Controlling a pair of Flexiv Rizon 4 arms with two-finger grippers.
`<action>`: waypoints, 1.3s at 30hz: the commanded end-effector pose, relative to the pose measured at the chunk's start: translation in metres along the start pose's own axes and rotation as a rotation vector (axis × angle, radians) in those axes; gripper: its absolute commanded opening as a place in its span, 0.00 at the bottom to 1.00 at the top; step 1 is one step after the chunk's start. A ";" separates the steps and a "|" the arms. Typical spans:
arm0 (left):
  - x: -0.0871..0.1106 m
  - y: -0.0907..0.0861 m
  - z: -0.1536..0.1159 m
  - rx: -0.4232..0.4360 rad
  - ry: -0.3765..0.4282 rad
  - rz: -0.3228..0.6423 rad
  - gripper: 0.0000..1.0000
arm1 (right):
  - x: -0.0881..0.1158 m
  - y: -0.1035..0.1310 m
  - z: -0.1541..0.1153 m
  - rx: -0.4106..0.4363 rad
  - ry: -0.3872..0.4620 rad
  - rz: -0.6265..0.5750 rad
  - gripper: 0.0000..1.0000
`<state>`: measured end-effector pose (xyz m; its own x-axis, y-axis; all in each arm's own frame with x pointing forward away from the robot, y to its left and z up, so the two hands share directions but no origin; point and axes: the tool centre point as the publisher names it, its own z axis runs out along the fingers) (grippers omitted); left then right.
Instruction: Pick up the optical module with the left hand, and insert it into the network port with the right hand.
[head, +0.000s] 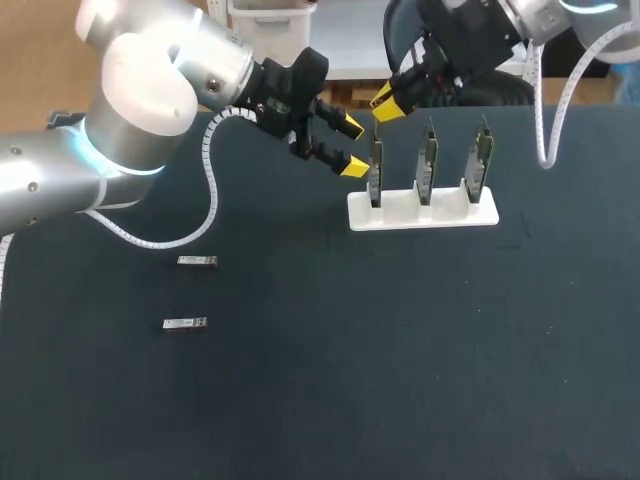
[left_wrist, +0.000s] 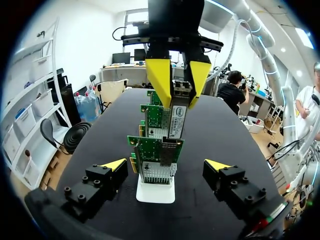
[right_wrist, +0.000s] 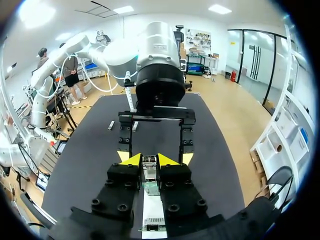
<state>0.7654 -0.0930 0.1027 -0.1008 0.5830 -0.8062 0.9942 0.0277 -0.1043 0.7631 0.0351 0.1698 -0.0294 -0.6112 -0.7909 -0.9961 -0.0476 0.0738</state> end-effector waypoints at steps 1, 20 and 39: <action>-0.001 0.002 0.000 0.005 0.006 -0.002 1.00 | 0.000 0.003 0.001 0.006 -0.002 -0.004 0.00; -0.001 0.002 0.000 0.005 0.006 -0.002 1.00 | 0.002 0.004 0.004 0.013 0.007 -0.002 0.00; -0.001 0.002 0.000 0.005 0.006 -0.002 1.00 | 0.003 0.005 -0.001 0.038 -0.009 0.003 0.00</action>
<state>0.7654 -0.0930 0.1027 -0.1008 0.5830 -0.8062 0.9942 0.0276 -0.1043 0.7638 0.0344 0.1682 -0.0353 -0.6092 -0.7922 -0.9978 -0.0232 0.0623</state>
